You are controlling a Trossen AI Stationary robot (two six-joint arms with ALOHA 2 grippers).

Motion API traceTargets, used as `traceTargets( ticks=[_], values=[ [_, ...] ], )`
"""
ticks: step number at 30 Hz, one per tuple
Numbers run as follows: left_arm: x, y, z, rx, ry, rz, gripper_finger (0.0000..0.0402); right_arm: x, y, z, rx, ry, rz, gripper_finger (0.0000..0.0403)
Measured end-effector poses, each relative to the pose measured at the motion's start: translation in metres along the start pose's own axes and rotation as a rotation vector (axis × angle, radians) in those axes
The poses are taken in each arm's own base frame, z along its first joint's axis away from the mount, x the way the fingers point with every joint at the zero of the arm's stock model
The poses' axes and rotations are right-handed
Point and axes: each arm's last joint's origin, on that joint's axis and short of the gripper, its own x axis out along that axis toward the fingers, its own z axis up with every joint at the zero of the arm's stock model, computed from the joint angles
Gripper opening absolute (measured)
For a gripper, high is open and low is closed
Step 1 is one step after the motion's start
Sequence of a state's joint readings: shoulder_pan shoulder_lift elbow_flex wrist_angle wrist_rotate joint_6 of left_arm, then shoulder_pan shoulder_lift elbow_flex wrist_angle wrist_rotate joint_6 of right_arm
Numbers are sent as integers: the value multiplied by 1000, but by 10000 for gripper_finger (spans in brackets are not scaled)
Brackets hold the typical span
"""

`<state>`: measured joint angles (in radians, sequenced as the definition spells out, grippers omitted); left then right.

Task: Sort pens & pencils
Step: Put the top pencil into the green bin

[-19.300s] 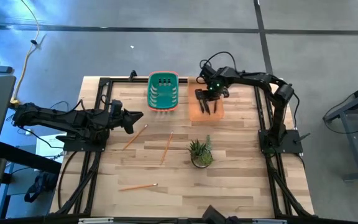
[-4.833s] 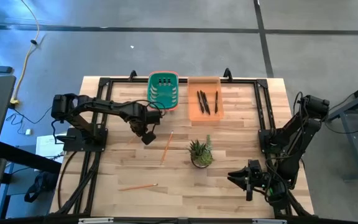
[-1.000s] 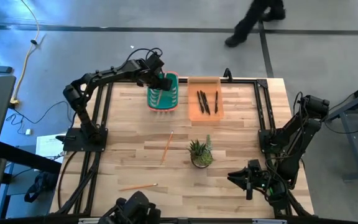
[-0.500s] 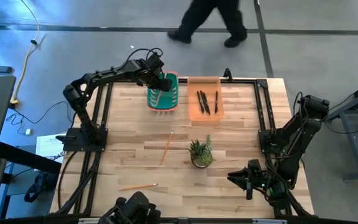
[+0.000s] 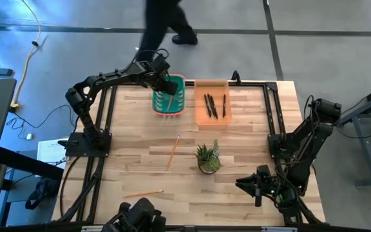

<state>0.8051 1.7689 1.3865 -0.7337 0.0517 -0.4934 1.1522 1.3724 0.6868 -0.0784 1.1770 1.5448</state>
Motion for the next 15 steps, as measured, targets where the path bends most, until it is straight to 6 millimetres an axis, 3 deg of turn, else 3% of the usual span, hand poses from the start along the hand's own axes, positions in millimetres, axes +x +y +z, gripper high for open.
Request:
traceTargets(
  ticks=[9,15],
  values=[
    [1,-1,-1,2,29,-36,46,0,0,0,0,0,0,96],
    [0,-11,-17,84,132,-32,68,0,0,0,-5,0,-2,96]
  ],
)
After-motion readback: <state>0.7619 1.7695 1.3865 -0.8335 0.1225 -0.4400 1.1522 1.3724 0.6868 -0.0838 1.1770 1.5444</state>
